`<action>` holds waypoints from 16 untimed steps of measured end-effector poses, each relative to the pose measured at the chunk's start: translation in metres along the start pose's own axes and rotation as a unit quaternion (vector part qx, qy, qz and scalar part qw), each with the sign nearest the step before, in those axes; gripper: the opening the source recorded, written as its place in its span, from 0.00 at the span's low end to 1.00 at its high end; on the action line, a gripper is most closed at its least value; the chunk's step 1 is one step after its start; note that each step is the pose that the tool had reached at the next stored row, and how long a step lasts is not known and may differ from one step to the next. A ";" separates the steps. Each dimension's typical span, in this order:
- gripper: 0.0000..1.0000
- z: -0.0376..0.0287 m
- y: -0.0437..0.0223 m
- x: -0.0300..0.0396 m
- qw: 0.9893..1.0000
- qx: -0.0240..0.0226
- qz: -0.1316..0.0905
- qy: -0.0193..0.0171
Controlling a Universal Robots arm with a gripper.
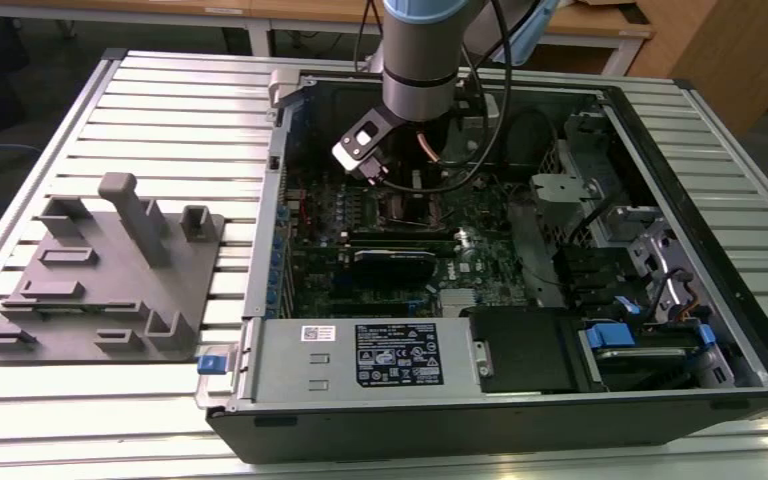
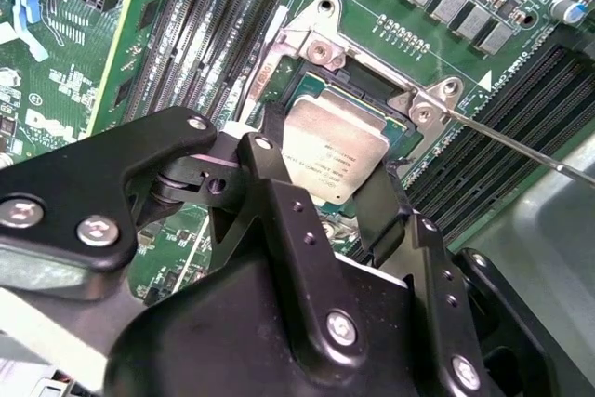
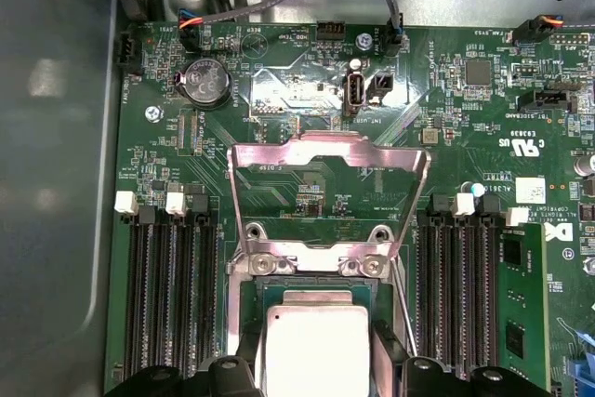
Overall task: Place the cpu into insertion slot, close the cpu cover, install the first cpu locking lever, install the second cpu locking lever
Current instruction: 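Place the cpu into insertion slot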
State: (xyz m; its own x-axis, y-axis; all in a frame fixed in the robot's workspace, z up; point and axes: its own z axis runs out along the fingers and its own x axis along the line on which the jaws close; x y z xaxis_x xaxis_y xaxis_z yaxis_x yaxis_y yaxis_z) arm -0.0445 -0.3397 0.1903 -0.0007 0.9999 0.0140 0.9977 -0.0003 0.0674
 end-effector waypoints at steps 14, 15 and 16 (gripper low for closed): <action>0.54 -0.0001 0.0002 0.0002 1.000 0.000 0.000 0.001; 0.54 -0.0005 0.0003 0.0004 1.000 -0.001 0.000 0.001; 0.54 -0.0009 0.0003 0.0004 1.000 -0.001 0.000 0.001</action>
State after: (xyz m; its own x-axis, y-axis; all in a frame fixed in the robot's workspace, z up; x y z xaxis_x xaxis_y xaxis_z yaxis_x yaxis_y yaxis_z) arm -0.0442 -0.3393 0.1911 -0.0007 0.9999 0.0158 0.9976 -0.0004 0.0687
